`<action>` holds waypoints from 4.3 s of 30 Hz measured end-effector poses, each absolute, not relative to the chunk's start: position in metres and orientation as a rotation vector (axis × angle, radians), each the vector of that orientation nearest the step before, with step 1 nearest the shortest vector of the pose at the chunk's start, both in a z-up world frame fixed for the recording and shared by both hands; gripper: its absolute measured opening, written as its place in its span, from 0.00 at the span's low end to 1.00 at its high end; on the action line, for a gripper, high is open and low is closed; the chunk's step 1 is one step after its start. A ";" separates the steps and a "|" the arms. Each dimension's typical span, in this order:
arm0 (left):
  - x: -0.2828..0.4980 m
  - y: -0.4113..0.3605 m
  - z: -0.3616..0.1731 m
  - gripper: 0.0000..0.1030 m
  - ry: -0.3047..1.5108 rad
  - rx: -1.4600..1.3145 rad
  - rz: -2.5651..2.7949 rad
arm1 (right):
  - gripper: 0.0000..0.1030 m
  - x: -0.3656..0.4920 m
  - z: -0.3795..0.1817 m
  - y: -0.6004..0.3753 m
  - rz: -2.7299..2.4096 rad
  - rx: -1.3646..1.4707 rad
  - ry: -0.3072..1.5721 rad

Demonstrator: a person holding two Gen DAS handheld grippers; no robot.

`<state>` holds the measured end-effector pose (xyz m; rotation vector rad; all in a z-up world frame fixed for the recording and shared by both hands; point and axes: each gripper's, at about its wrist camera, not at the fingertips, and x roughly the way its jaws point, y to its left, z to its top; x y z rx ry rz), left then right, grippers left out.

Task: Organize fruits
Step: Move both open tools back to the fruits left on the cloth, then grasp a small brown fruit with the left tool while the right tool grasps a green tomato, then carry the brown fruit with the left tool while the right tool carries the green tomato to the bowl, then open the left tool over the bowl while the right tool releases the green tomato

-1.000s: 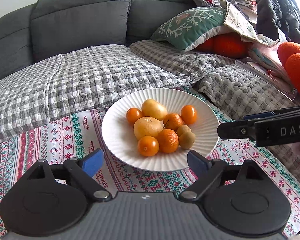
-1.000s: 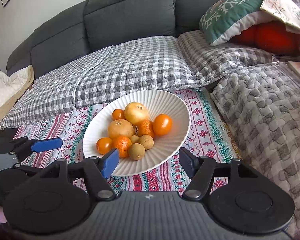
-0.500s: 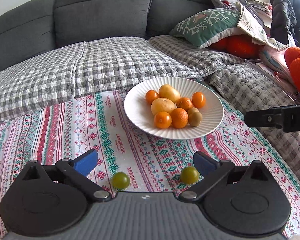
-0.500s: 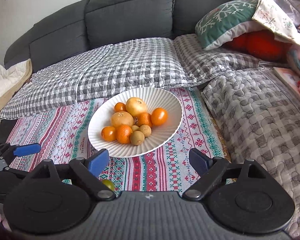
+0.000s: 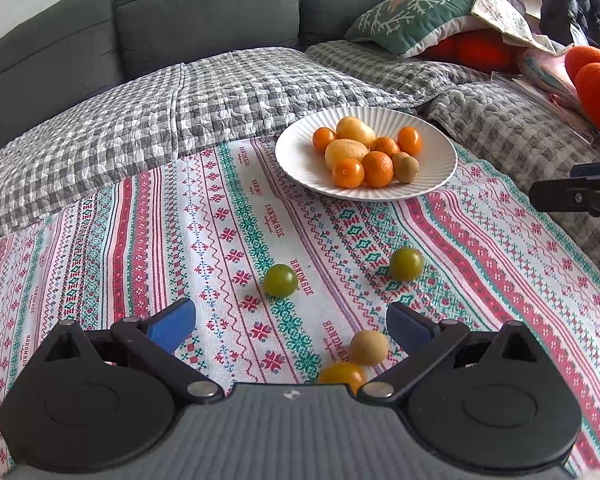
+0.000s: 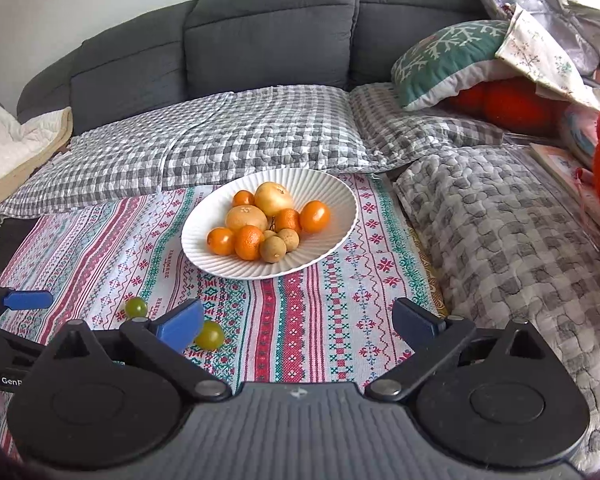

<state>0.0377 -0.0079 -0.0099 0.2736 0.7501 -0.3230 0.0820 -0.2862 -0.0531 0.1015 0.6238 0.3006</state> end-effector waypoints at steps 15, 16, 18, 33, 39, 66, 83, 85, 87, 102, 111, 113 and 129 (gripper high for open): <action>0.041 0.020 -0.053 0.94 0.774 0.164 -0.366 | 0.99 0.067 -0.095 -0.269 0.444 -0.043 0.677; 0.042 0.019 -0.054 0.94 0.770 0.167 -0.370 | 0.99 0.068 -0.097 -0.268 0.444 -0.044 0.684; 0.041 0.016 -0.054 0.94 0.768 0.169 -0.390 | 0.99 0.071 -0.100 -0.265 0.441 -0.050 0.696; 0.040 -0.026 -0.063 0.41 0.798 0.224 -0.529 | 0.89 0.102 -0.113 -0.235 0.410 0.003 0.741; 0.038 -0.029 -0.062 0.19 0.807 0.247 -0.535 | 0.79 0.103 -0.116 -0.216 0.434 -0.053 0.739; 0.041 -0.014 -0.055 0.19 0.861 0.174 -0.478 | 0.24 0.118 -0.112 -0.196 0.376 -0.045 0.726; 0.044 -0.010 -0.043 0.19 0.827 0.107 -0.472 | 0.24 0.112 -0.096 -0.225 0.392 0.008 0.744; 0.044 -0.010 -0.042 0.19 0.825 0.104 -0.474 | 0.24 0.110 -0.094 -0.230 0.402 0.020 0.746; 0.044 -0.011 -0.042 0.19 0.821 0.101 -0.479 | 0.24 0.109 -0.092 -0.235 0.416 0.033 0.746; 0.052 -0.028 -0.028 0.19 0.744 0.084 -0.506 | 0.24 0.102 -0.073 -0.270 0.475 0.133 0.660; 0.085 -0.045 -0.010 0.19 0.685 0.082 -0.506 | 0.25 0.115 -0.065 -0.274 0.422 0.065 0.612; 0.097 -0.046 -0.008 0.19 0.681 0.075 -0.503 | 0.25 0.119 -0.064 -0.271 0.420 0.034 0.597; 0.171 -0.069 -0.016 0.19 0.688 0.085 -0.411 | 0.25 0.169 -0.079 -0.278 0.339 0.023 0.630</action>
